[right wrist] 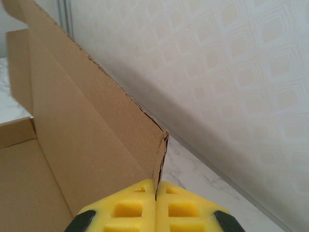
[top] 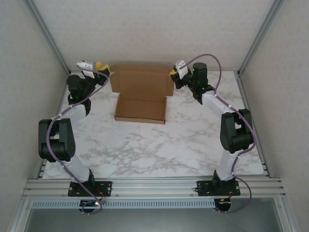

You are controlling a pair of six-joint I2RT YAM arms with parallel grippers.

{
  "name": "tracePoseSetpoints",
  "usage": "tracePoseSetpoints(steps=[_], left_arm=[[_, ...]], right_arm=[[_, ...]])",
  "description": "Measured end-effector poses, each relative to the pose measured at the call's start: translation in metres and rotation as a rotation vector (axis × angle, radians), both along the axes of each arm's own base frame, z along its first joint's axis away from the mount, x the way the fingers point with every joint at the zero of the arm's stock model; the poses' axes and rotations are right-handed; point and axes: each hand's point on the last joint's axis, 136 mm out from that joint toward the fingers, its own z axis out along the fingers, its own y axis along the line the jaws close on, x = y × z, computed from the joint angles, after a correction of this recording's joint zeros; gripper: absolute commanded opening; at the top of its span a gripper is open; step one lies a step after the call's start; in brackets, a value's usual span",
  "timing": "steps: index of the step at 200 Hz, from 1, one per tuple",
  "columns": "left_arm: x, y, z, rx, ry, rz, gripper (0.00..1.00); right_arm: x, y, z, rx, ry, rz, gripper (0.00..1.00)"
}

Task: Fold the paper box

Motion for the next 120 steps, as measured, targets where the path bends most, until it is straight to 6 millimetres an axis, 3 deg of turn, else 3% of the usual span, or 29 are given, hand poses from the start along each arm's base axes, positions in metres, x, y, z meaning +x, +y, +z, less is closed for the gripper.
tracePoseSetpoints(steps=[28,61,83,99,120], left_arm=[[0.0,0.0,-0.013,0.051,-0.035,-0.098,0.5],[0.018,0.006,-0.04,0.053,-0.011,-0.148,0.51],[0.026,0.009,-0.046,0.02,-0.013,-0.128,0.53],[0.041,0.026,-0.04,-0.056,-0.016,-0.015,0.51],[0.067,0.067,-0.025,-0.228,-0.009,0.201,0.49]], right_arm=[[0.0,-0.003,-0.002,-0.008,0.008,-0.002,0.02],[-0.002,-0.004,-0.003,-0.009,0.013,0.014,0.02],[-0.003,-0.003,-0.004,-0.011,0.014,0.025,0.02],[-0.005,-0.002,-0.004,-0.012,0.014,0.04,0.02],[-0.008,0.0,-0.005,-0.015,0.014,0.061,0.02]])
